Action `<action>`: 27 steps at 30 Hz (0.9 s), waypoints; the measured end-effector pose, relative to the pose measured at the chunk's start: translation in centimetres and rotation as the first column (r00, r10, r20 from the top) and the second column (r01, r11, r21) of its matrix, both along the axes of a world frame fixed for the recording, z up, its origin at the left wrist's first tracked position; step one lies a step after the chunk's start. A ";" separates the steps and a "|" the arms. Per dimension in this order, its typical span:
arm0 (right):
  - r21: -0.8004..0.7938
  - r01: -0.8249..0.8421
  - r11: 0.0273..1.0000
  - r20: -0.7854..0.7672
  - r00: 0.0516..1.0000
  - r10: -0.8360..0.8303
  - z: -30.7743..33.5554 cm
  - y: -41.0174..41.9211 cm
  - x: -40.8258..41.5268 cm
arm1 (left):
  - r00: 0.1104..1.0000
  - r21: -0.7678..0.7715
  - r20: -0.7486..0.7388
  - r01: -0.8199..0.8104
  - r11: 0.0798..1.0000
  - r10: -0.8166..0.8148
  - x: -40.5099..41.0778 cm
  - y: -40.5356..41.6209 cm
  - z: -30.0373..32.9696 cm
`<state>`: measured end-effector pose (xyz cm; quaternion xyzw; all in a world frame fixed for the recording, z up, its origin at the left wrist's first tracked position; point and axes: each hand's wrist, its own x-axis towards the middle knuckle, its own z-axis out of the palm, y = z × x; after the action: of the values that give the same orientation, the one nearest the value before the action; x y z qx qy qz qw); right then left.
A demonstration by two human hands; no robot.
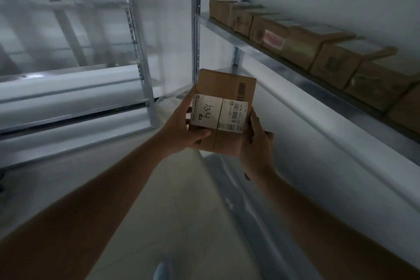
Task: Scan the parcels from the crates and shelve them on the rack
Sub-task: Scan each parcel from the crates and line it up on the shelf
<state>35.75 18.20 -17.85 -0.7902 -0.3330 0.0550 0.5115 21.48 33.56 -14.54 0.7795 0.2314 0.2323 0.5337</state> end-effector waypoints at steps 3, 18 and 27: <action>-0.015 0.023 1.000 -0.036 0.999 -0.024 -1.2 7.3 1.1 | 1.000 0.058 -0.018 -0.008 0.998 0.009 1.5 7.7 -1.1; -0.152 0.141 0.978 -0.176 0.970 -0.167 -6.5 35.9 10.5 | 0.988 -0.015 -0.142 0.061 0.998 -0.063 12.7 36.2 -4.7; -0.222 0.159 0.962 -0.234 0.949 -0.211 -12.4 49.3 22.2 | 0.964 -0.046 -0.245 0.099 0.994 -0.107 24.9 49.9 -9.6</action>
<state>57.94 67.53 -30.26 -0.8517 -0.1814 0.1412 0.4710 46.35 83.42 -24.18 0.8044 0.2589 0.1017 0.5250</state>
